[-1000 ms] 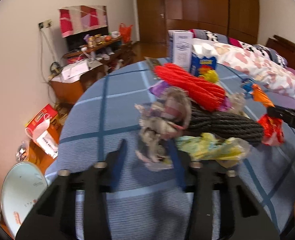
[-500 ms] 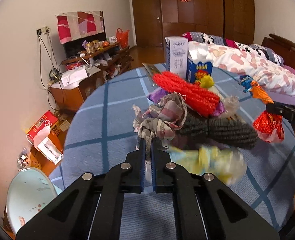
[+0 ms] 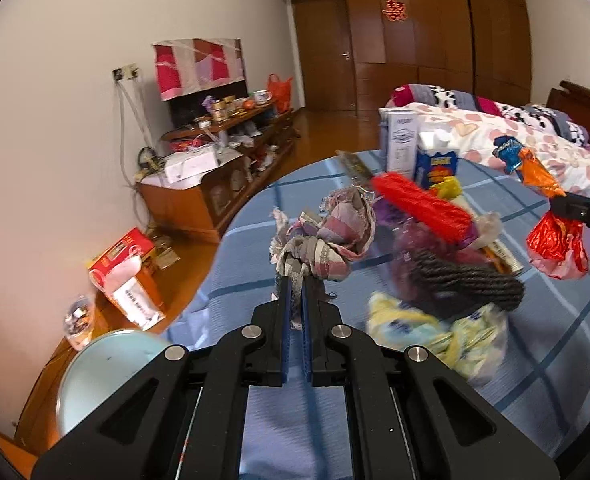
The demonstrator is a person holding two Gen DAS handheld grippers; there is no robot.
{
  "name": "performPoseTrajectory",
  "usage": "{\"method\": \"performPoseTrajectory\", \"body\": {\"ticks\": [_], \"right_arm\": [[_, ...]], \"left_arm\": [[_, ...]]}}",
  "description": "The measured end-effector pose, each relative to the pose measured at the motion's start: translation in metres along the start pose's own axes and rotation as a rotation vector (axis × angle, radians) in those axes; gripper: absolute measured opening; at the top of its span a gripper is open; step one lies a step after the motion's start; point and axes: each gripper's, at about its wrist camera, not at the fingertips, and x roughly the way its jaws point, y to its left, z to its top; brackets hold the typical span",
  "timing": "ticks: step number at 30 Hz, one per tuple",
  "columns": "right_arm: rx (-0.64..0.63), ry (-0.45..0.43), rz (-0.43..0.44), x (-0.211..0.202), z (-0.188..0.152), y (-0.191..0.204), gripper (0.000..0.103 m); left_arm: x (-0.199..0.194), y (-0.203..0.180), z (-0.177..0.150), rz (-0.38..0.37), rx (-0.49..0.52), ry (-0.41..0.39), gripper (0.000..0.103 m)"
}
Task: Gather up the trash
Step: 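Grasp the grey-pink cloth rag with the left tool, then carry the rag with the left tool while the right tool carries the wrapper over the bin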
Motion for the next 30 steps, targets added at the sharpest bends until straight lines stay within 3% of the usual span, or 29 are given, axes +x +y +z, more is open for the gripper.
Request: {"method": "performPoseTrajectory", "body": {"ticks": [30], "right_arm": [[-0.197,0.08,0.204,0.058,0.003,0.151,0.015]], "left_arm": [[-0.035,0.123,-0.058,0.22,-0.129,0.063,0.004]]}}
